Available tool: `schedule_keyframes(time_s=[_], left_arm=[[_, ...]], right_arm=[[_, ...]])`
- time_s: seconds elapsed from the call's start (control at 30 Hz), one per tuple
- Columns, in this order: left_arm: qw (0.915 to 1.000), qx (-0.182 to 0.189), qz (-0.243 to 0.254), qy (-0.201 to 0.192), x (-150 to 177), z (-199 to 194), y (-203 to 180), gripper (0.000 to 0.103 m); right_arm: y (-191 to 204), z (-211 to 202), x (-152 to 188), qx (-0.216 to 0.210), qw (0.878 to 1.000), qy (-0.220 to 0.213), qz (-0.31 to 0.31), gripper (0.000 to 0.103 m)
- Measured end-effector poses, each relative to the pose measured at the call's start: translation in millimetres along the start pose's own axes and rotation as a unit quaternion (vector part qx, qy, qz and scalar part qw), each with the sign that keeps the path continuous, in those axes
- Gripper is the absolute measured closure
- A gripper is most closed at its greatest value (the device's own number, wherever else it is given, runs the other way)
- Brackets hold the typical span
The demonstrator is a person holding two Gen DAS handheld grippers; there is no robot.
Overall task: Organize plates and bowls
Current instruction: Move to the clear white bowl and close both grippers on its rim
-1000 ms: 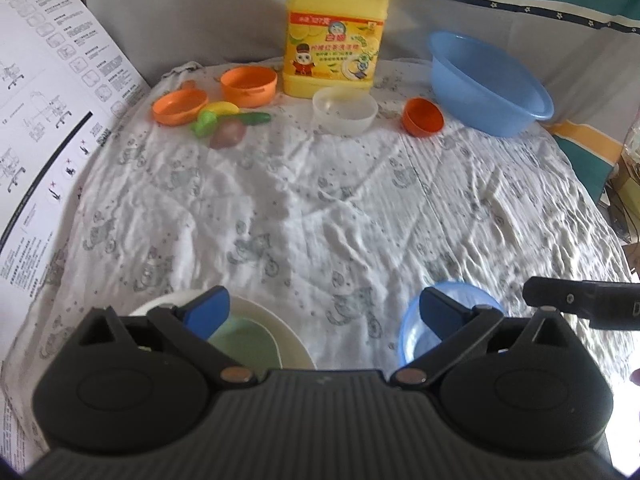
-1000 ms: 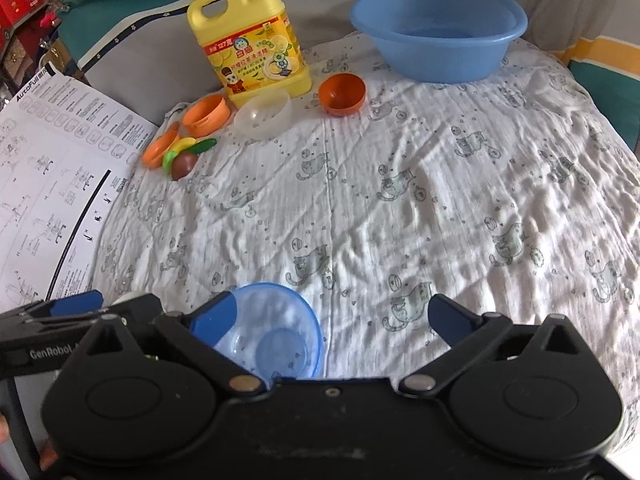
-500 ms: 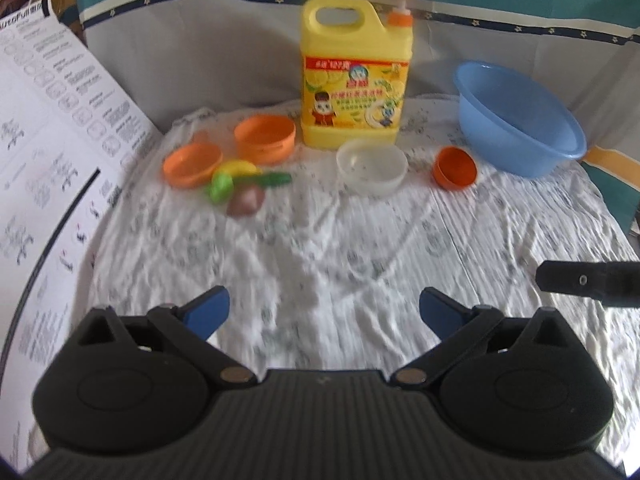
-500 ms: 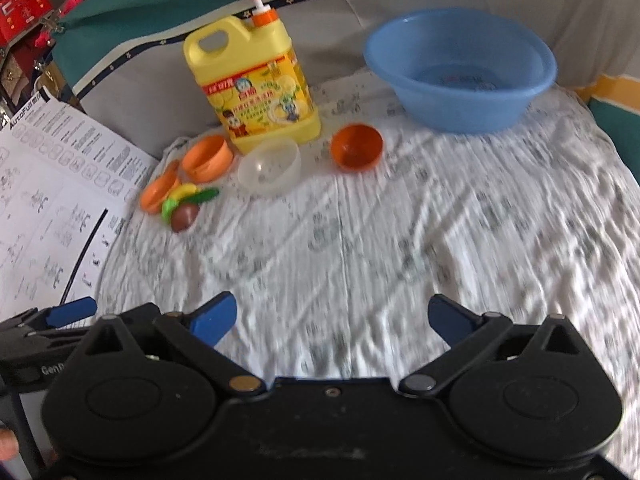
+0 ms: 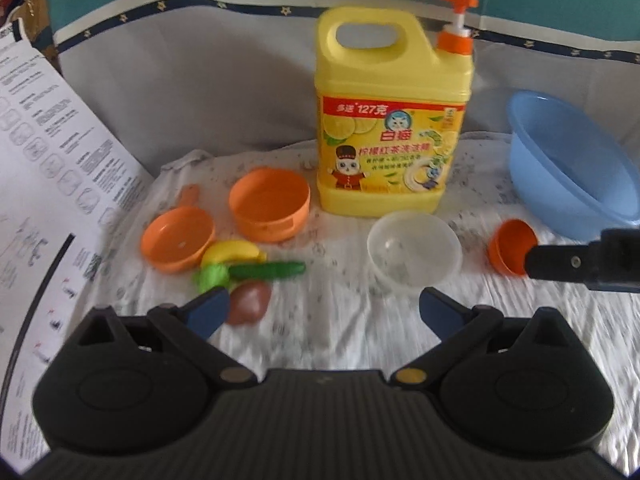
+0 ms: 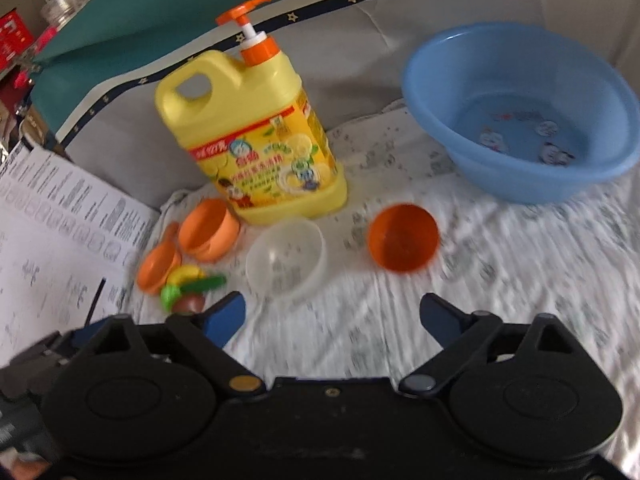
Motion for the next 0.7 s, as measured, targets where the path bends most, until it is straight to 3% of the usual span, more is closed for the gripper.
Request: schedule_keyframes(time_s=[0.1,0.17,0.33,0.63,0.7], left_arm=[[0.9999,0.007,-0.006,0.009,-4.4,24.5,-3.2,0.003],[0.9998,0.012,-0.011,0.014,-6.3,40.3,-6.5,0.010],[0.9988,0.028,-0.026,0.030,-6.1,68.6,-13.2,0.024],[0.9969,0.055,-0.022,0.052,-4.7,95.9,-25.7,0.072],[0.9961,0.063,-0.020,0.058,-2.6,98.2,-28.2,0.091]], right_arm=[[1.1,26.6,-9.6,-0.004,1.000,0.009,0.011,0.024],[0.7,44.6,-14.3,-0.011,0.999,0.020,0.023,0.038],[2.1,80.6,-14.5,-0.017,0.999,0.038,0.026,0.051],[-4.3,114.6,-3.8,-0.019,0.997,0.060,0.042,0.091],[-5.4,115.4,-2.2,-0.020,0.997,0.059,0.048,0.094]])
Point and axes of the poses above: each gripper's, at about its wrist camera, not at the fingertips, and z roughly the way its jaws point, y to its left, x to its underside, the point moved 3 cm from there along z, roughly the way its jaws point, and after that the axes turned 6 degrees about -y, right-handed, at the moved point
